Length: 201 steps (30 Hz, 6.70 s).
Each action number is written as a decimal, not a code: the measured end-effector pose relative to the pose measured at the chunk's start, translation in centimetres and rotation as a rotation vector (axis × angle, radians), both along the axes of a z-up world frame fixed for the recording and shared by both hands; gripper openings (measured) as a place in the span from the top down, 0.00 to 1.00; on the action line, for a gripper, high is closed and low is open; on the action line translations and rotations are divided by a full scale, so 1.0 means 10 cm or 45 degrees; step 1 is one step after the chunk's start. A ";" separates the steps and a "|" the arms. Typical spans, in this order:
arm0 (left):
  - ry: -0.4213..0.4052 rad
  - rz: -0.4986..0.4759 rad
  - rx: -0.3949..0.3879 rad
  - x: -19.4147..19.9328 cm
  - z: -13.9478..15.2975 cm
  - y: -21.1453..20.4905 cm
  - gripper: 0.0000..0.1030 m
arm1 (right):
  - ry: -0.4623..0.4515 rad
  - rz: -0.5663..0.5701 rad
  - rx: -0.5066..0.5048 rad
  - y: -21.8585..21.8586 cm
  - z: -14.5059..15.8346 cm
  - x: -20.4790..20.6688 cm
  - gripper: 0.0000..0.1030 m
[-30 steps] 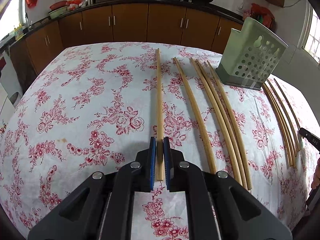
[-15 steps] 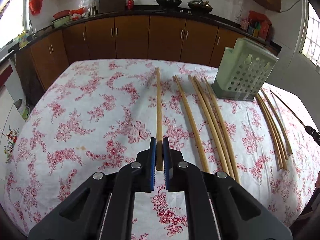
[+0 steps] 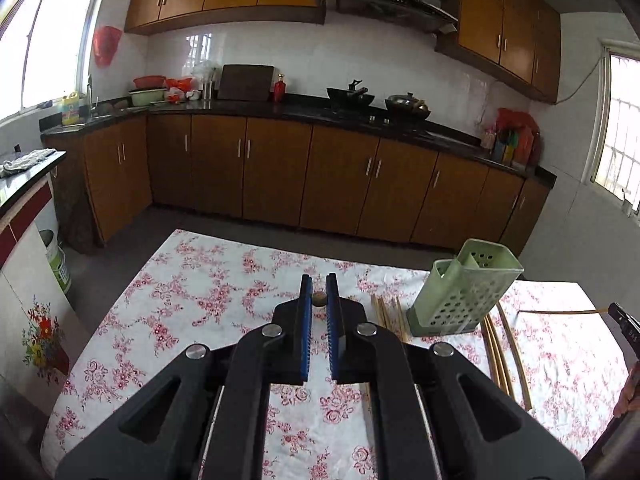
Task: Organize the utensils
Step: 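Lift the held chopstick with the left gripper over the green holder while the right gripper carries its own, then lower the chopstick into the holder and open the left gripper while the right gripper releases its own, then close the left gripper on a chopstick on the cloth while the right gripper grasps another, then lift the chopstick with the left gripper over the holder while the right gripper carries its own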
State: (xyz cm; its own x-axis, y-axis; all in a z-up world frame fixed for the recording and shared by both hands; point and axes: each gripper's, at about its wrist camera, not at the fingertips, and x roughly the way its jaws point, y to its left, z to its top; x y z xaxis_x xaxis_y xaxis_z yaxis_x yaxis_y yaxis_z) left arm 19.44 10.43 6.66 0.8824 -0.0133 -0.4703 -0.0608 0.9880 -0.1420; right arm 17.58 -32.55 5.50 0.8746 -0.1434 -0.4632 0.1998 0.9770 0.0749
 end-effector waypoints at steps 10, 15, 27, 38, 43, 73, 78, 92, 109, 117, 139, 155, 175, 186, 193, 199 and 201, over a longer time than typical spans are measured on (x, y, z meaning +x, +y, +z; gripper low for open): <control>-0.049 -0.005 0.026 0.11 0.24 -0.01 0.93 | -0.041 -0.007 0.007 -0.05 0.20 0.13 0.92; -0.073 0.008 0.049 0.15 0.37 -0.02 0.93 | -0.066 0.000 0.001 -0.04 0.39 0.25 0.93; -0.338 -0.093 -0.042 0.18 1.32 -0.37 0.93 | -0.407 0.117 0.129 0.11 1.61 0.24 0.93; -0.358 -0.187 -0.116 0.38 1.30 -0.94 0.93 | -0.432 0.307 0.182 0.54 1.73 0.38 0.93; -0.257 -0.213 -0.124 0.53 1.00 -1.07 0.93 | -0.328 0.317 0.191 0.71 1.50 0.54 0.93; -0.130 -0.094 -0.100 0.11 0.51 -0.51 0.69 | 0.036 0.039 0.195 -0.06 0.25 0.37 0.73; 0.076 -0.050 -0.043 0.10 -0.11 -0.32 0.69 | 0.310 0.089 0.242 -0.04 -0.57 0.48 0.73; 0.385 -0.107 -0.138 0.08 -1.19 -0.32 0.69 | 0.521 0.166 0.046 0.49 -1.40 0.59 0.92; 0.503 -0.173 0.010 0.29 -1.55 -0.81 0.74 | 0.500 -0.027 0.115 0.11 -1.42 0.50 0.92; 0.497 -0.064 0.093 0.37 -1.55 -0.67 0.93 | 0.497 0.018 0.122 0.14 -1.39 0.49 0.92; 0.486 -0.035 0.069 0.48 -1.56 -0.23 0.91 | 0.488 0.065 0.115 0.19 -1.42 0.62 0.92; 0.488 -0.032 0.088 0.48 -1.56 -0.24 0.91 | 0.490 0.061 0.097 0.22 -1.43 0.60 0.92; 0.495 -0.043 0.105 0.18 -1.55 -0.32 0.91 | 0.496 0.071 0.079 0.28 -1.41 0.41 0.92; 0.478 -0.066 0.152 0.03 -1.42 -0.31 0.92 | 0.431 0.084 0.096 0.25 -1.24 0.24 0.92; 0.273 -0.067 0.096 -0.11 -0.80 -0.22 0.92 | 0.231 0.058 0.093 0.09 -0.69 0.06 0.92; 0.076 -0.063 0.039 -0.17 -0.24 -0.20 0.92 | 0.084 0.040 0.096 -0.02 -0.27 0.00 0.92; 0.020 -0.062 0.030 -0.18 -0.08 -0.20 0.92 | 0.049 0.038 0.100 -0.03 -0.17 -0.02 0.92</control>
